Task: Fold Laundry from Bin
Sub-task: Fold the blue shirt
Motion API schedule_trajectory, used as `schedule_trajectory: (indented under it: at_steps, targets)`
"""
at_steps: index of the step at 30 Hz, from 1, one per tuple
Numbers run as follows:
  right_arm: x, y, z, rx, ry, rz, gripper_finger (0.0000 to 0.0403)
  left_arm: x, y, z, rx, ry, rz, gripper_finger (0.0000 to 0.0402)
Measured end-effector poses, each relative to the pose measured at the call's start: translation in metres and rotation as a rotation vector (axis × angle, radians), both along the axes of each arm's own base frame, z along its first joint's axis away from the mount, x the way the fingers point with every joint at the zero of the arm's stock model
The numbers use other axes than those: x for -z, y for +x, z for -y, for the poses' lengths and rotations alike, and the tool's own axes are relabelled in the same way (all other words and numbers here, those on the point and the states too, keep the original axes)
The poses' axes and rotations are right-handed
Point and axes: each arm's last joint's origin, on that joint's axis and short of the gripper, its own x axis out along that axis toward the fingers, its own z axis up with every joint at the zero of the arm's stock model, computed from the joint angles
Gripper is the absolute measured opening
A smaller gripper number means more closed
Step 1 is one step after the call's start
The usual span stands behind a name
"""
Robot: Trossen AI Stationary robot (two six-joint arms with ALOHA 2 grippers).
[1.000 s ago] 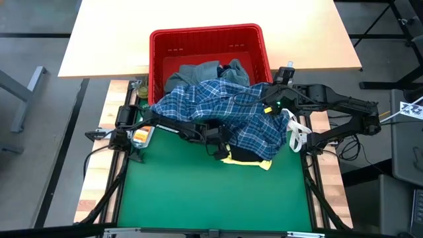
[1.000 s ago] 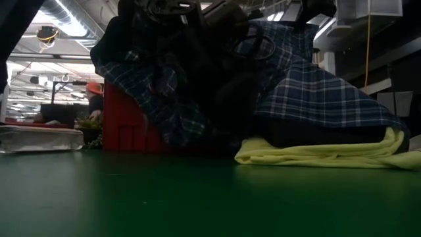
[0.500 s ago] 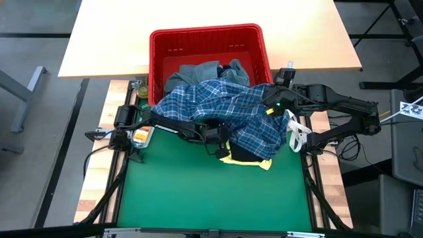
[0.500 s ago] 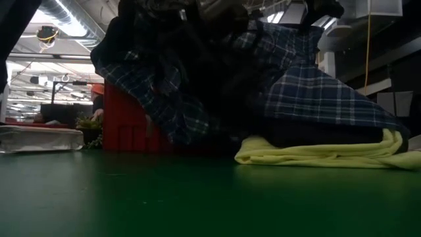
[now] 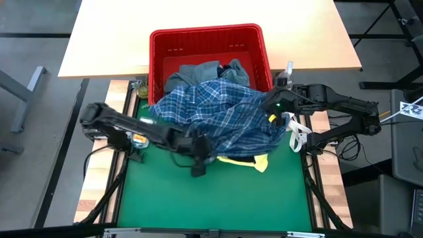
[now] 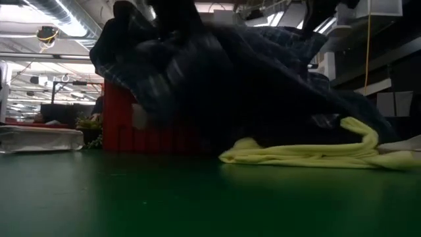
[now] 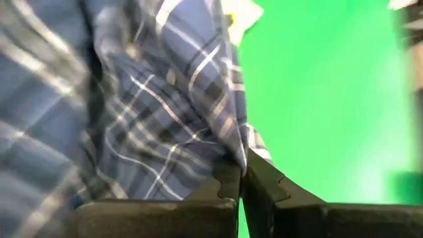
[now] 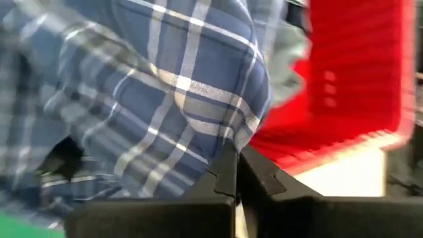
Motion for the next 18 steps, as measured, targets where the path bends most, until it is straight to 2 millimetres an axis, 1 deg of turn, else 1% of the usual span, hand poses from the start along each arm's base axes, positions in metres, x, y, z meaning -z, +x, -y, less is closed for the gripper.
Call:
schedule_trajectory:
  at_steps: [3, 6, 10, 14, 18]
  targets:
    - [0.001, 0.001, -0.003, -0.042, 0.126, 0.022, 0.0005, -0.026, -0.024, 0.018, 0.031, -0.079, 0.052, 0.0001]
    - [0.002, 0.002, -0.007, -0.077, 0.248, 0.043, 0.0005, -0.047, -0.048, 0.036, 0.098, -0.163, 0.093, 0.0000]
    - [0.002, 0.003, -0.014, -0.137, 0.322, 0.048, 0.0005, -0.072, -0.080, 0.054, 0.147, -0.260, 0.155, 0.0000]
    - [0.002, 0.004, -0.028, -0.213, 0.352, 0.044, 0.0005, -0.087, -0.108, 0.068, 0.171, -0.349, 0.168, 0.0000]
    - [0.002, 0.005, -0.050, -0.329, 0.419, 0.037, 0.0005, -0.090, -0.130, 0.080, 0.153, -0.435, 0.102, 0.0000]
